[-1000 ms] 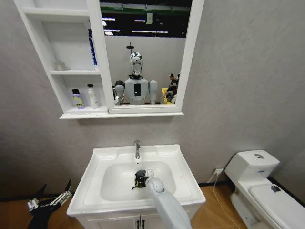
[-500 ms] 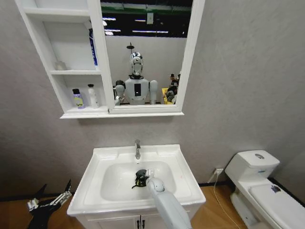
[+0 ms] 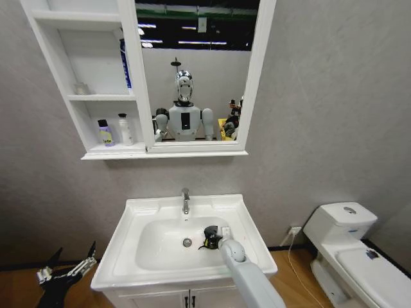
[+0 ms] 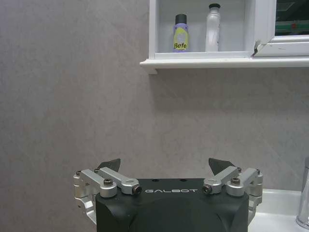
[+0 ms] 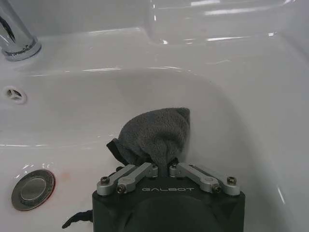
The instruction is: Move facial cleanser and shampoo from washbasin to cabinet, then wipe washbasin with towel.
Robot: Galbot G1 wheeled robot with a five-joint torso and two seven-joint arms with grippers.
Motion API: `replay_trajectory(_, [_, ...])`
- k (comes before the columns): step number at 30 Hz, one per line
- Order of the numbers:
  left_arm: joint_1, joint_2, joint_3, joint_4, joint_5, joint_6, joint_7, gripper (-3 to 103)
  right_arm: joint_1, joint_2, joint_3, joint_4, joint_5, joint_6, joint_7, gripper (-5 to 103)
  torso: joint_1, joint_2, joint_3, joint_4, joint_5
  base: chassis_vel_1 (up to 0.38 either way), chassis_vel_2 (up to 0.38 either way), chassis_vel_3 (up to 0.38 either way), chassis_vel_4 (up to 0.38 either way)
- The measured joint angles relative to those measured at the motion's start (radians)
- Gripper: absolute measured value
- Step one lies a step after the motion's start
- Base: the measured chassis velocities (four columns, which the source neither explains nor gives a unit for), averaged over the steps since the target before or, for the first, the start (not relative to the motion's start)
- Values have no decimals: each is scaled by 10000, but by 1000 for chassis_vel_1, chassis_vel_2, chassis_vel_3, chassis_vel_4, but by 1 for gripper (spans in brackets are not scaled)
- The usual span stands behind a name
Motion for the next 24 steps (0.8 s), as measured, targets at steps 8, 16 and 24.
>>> replay_trajectory(8, [0,0,0,0,0,0,0,100,45,52,-301,-70,12,-56,162,5,1,0,0,-6,-4,0,0,0,0])
replay_trajectory(16, [0,0,0,0,0,0,0,100,503,803,-760,-1161,-243,143,34,5,1,0,0,-3,-4,0,0,0,0])
replay_trajectory(24, [0,0,0,0,0,0,0,100,898,1659,-1250,-2121,-276,496,-264,5,1,-1,1,-1,-3,0,0,0,0])
